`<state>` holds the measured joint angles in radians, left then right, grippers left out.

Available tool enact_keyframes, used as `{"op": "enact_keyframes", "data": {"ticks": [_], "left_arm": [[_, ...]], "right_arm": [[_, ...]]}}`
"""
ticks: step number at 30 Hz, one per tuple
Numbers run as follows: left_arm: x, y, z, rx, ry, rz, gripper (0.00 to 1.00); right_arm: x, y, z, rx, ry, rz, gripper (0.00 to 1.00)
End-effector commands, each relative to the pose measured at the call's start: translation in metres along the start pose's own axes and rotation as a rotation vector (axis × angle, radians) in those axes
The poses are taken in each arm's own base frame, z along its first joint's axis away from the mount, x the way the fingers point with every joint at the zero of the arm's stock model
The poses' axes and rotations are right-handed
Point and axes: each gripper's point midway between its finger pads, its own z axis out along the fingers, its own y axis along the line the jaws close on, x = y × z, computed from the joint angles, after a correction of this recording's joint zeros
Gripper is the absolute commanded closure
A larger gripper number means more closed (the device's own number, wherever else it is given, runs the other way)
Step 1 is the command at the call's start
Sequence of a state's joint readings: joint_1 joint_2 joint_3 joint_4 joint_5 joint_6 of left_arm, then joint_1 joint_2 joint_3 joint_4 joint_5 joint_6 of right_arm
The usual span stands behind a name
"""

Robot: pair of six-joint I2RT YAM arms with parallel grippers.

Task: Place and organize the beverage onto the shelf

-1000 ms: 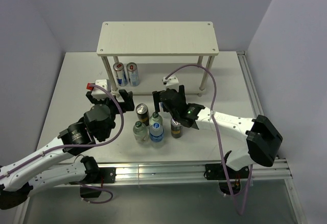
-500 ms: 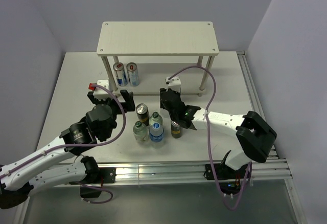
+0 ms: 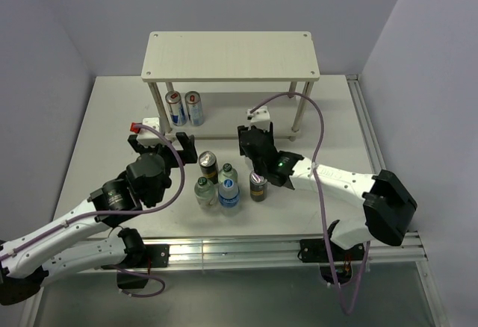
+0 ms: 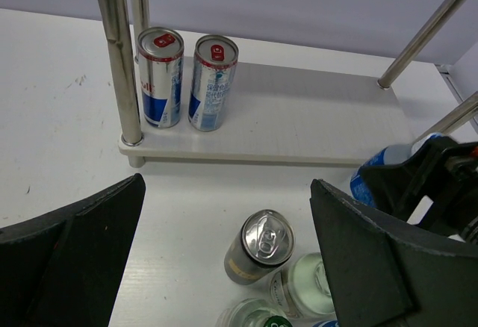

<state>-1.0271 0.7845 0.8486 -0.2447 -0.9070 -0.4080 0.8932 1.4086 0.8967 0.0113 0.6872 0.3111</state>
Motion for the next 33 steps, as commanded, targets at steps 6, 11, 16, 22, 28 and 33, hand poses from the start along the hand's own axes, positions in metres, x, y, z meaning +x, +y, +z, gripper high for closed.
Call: {"op": "enact_keyframes", "data": {"ticks": [6,11,16,22,28,33], "left_arm": [[-0.013,0.001,-0.004,0.003,-0.038,-0.039,0.01],[-0.014,0.000,-0.005,0.003,-0.043,-0.040,0.01],[-0.012,-0.001,-0.003,-0.002,-0.040,-0.023,0.01],[-0.011,-0.002,-0.002,-0.006,-0.037,-0.015,0.01],[-0.010,-0.002,-0.003,-0.003,-0.040,-0.015,0.01],[-0.009,-0.003,-0.002,-0.007,-0.036,-0.008,0.01]], "right_arm": [[-0.165,-0.015,-0.011,0.070,-0.357,0.218,1.00],[-0.179,-0.023,0.018,0.093,-0.369,0.256,1.00],[-0.187,-0.026,0.039,0.099,-0.378,0.313,1.00],[-0.178,-0.024,0.057,0.106,-0.360,0.335,1.00],[-0.161,-0.017,0.071,0.104,-0.340,0.343,1.00],[-0.153,-0.009,0.084,0.100,-0.308,0.341,1.00]]}}
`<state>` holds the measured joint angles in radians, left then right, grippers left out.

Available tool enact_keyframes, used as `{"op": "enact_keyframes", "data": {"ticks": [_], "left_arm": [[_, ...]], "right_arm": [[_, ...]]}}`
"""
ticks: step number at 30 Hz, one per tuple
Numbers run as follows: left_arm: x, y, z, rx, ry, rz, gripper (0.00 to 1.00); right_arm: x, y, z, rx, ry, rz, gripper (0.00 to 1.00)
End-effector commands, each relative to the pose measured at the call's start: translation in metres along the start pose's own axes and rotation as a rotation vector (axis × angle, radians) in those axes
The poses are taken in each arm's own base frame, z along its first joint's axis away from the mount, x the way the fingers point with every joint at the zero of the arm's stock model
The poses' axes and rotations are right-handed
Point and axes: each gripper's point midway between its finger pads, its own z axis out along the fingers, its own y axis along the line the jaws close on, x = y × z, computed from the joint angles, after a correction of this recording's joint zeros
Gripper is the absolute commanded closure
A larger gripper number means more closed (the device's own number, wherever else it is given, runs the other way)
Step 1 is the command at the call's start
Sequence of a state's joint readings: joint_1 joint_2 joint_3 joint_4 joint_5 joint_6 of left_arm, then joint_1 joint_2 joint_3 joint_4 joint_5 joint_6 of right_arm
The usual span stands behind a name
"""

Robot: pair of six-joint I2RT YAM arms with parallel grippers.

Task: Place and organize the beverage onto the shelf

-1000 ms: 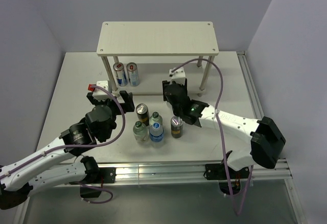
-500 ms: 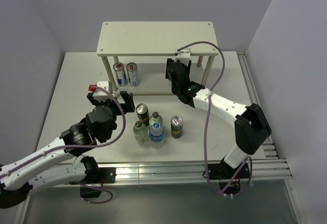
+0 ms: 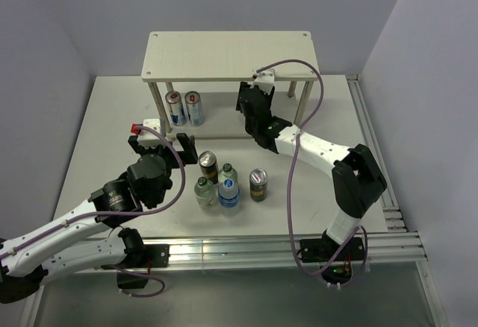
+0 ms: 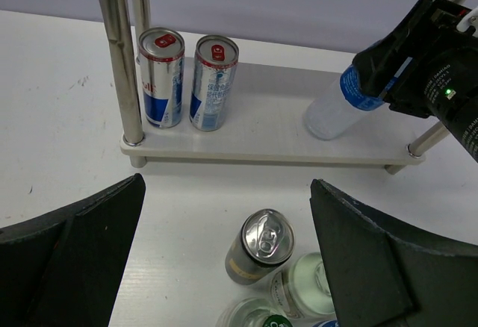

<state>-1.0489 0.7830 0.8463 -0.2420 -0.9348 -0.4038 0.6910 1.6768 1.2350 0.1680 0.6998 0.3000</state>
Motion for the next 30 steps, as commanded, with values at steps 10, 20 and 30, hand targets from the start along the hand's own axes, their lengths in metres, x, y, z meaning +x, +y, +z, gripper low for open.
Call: {"op": "enact_keyframes", "data": {"ticks": [10,20,30], "left_arm": [[-0.013,0.000,-0.003,-0.004,-0.039,-0.025,0.01],[-0.015,0.001,-0.006,-0.006,-0.047,-0.024,0.01],[-0.014,0.002,-0.008,-0.015,-0.049,-0.016,0.01]], "right_arm": [[-0.034,0.033,0.014,-0.048,-0.063,0.129,0.20],[-0.023,0.031,0.015,-0.039,-0.039,0.116,0.16],[-0.025,0.030,-0.002,-0.066,-0.059,0.102,0.13]]}}
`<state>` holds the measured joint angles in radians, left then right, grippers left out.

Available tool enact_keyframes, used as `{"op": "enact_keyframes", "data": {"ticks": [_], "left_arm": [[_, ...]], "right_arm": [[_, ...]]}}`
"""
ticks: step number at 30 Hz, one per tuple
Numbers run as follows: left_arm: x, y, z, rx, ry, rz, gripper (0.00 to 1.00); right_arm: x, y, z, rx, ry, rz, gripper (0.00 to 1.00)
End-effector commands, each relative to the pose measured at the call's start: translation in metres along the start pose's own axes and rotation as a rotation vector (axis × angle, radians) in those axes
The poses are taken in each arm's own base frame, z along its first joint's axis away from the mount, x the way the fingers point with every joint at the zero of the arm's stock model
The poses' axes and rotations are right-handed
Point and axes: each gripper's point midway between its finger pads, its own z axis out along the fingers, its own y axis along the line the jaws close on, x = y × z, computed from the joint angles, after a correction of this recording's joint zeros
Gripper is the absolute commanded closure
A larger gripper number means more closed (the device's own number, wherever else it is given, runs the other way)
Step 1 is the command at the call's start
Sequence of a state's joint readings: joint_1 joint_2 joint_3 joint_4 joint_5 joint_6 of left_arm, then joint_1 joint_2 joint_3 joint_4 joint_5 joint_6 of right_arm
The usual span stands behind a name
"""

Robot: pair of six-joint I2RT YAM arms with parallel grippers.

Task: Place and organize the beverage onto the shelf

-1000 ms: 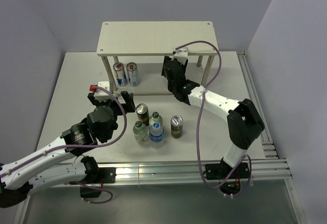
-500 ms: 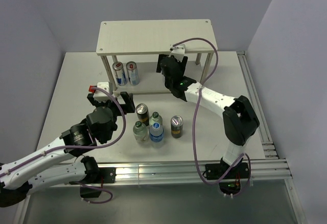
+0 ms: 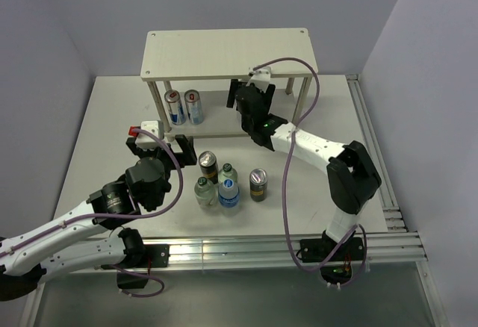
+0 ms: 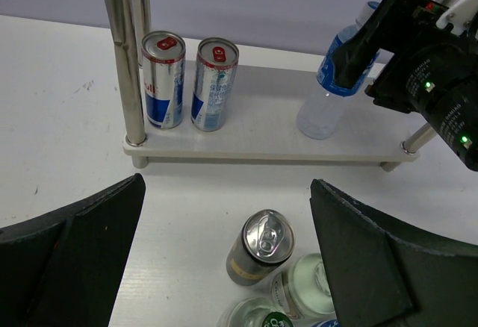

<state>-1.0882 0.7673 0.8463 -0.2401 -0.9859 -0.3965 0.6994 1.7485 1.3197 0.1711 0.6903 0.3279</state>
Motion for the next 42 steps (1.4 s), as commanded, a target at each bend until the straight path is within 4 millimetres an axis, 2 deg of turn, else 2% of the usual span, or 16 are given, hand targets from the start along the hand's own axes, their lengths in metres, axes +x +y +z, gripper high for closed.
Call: {"op": "enact_keyframes", "data": {"ticks": [1,2,3,7,9,12,13,14,16,17,19,20,27,30,35,42], "left_arm": [[-0.010,0.002,-0.002,-0.011,-0.032,-0.014,0.01],[-0.010,0.002,-0.002,-0.009,-0.032,-0.014,0.01],[-0.010,0.001,-0.002,-0.009,-0.031,-0.011,0.01],[-0.011,0.003,-0.003,-0.018,-0.034,-0.011,0.01],[-0.012,0.006,-0.004,-0.032,-0.040,-0.012,0.01],[-0.015,0.011,-0.004,-0.067,-0.055,-0.028,0.01],[-0.016,0.012,-0.003,-0.077,-0.060,-0.032,0.01],[-0.016,0.012,-0.003,-0.077,-0.060,-0.032,0.01],[-0.017,0.011,-0.003,-0.075,-0.064,-0.034,0.01],[-0.017,0.011,-0.003,-0.078,-0.065,-0.033,0.01],[-0.016,0.012,-0.002,-0.087,-0.062,-0.025,0.01],[-0.017,0.012,-0.002,-0.091,-0.062,-0.024,0.01],[-0.017,0.006,-0.004,-0.039,-0.046,-0.029,0.01],[-0.015,0.002,-0.005,-0.015,-0.033,-0.022,0.01],[-0.009,-0.005,-0.004,0.019,-0.009,-0.004,0.01],[0.001,-0.015,-0.002,0.056,0.022,0.027,0.01]], "right_arm": [[-0.025,0.008,-0.020,-0.059,-0.061,0.064,0.09],[-0.027,0.008,-0.024,-0.064,-0.068,0.062,0.08],[-0.031,0.008,-0.029,-0.067,-0.080,0.058,0.00],[-0.053,0.005,-0.059,-0.092,-0.117,0.075,0.00],[-0.052,0.000,-0.071,-0.104,-0.113,0.060,0.00],[-0.059,-0.010,-0.103,-0.103,-0.138,0.037,0.00],[-0.061,-0.015,-0.136,-0.139,-0.155,0.044,0.00],[-0.076,-0.020,-0.144,-0.149,-0.181,0.076,0.00],[-0.057,-0.016,-0.173,-0.226,-0.155,0.060,0.00],[-0.068,-0.022,-0.193,-0.267,-0.173,0.100,0.00],[-0.045,-0.015,-0.223,-0.367,-0.131,0.083,0.00],[-0.045,-0.019,-0.238,-0.409,-0.126,0.091,0.00],[0.040,0.007,-0.336,-0.674,0.015,-0.077,0.00],[0.083,0.011,-0.352,-0.683,0.106,-0.121,0.00],[0.136,0.023,-0.349,-0.634,0.184,-0.168,0.00],[0.148,0.038,-0.329,-0.518,0.195,-0.235,0.00]]}}
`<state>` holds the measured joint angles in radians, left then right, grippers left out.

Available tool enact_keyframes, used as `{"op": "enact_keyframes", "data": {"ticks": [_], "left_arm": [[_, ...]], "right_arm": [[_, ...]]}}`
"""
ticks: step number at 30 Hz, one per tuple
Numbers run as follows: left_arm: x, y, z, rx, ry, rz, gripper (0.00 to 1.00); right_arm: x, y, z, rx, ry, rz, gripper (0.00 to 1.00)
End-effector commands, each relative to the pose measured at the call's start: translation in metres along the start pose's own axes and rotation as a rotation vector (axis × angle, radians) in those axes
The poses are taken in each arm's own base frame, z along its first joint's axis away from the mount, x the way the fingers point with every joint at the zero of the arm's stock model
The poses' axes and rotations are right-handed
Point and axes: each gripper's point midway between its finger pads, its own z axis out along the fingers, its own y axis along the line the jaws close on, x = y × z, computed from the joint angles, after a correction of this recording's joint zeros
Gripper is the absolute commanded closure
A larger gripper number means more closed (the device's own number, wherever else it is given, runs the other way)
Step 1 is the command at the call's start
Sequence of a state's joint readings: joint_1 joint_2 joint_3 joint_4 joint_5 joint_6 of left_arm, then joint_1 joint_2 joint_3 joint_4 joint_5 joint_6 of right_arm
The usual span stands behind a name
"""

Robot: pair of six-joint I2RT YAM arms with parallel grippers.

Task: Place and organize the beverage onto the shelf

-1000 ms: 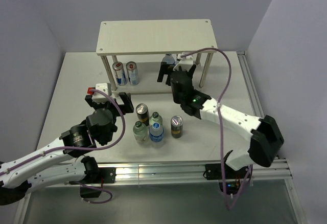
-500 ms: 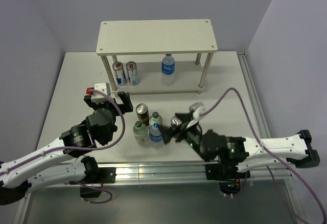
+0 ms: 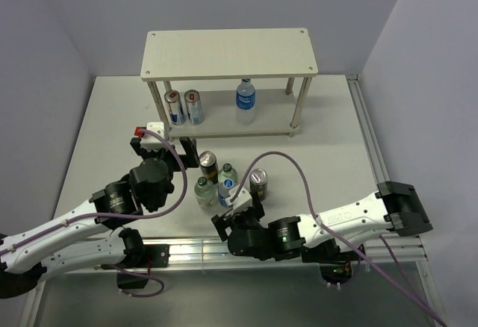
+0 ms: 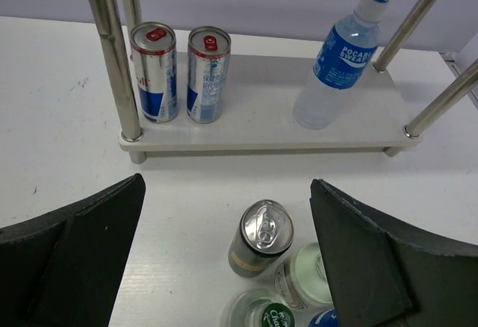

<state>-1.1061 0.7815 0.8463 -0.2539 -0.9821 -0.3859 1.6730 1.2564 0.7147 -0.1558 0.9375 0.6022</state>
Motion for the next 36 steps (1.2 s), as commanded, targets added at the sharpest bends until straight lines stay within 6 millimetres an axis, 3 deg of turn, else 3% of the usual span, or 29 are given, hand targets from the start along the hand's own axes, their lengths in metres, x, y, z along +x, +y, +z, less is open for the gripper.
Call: {"op": "enact_keyframes", "data": {"ticks": [1,4,13,17,20,23,26,29,33,36], "left_arm": [[-0.006,-0.010,-0.001,0.041,0.005,-0.005,0.01],[-0.005,-0.013,-0.001,0.053,0.008,-0.005,0.01],[-0.004,-0.015,-0.002,0.068,0.011,-0.007,0.01],[-0.005,-0.014,-0.001,0.061,0.011,-0.003,0.01],[-0.005,-0.014,-0.002,0.061,0.013,-0.004,0.01],[-0.006,-0.013,-0.002,0.060,0.010,-0.008,0.01],[-0.005,-0.013,-0.002,0.060,0.012,-0.005,0.01],[-0.004,-0.013,-0.002,0.056,0.014,-0.002,0.01],[-0.004,-0.013,-0.002,0.055,0.014,0.002,0.01],[-0.004,-0.014,-0.002,0.056,0.012,0.001,0.01]], "right_arm": [[-0.030,0.003,0.008,0.065,-0.054,0.097,0.00],[-0.030,0.004,0.017,0.083,-0.055,0.104,0.00],[-0.026,-0.023,0.045,0.176,-0.070,0.157,0.00],[-0.026,-0.022,0.054,0.179,-0.083,0.168,0.02],[-0.023,-0.020,0.059,0.177,-0.078,0.171,0.12],[-0.019,-0.016,0.062,0.164,-0.069,0.172,0.33],[-0.015,-0.017,0.062,0.168,-0.066,0.175,0.76],[-0.026,-0.021,0.051,0.155,-0.106,0.215,1.00],[-0.067,-0.022,0.020,0.128,-0.174,0.236,1.00],[-0.110,-0.025,-0.017,0.105,-0.233,0.246,1.00]]}}
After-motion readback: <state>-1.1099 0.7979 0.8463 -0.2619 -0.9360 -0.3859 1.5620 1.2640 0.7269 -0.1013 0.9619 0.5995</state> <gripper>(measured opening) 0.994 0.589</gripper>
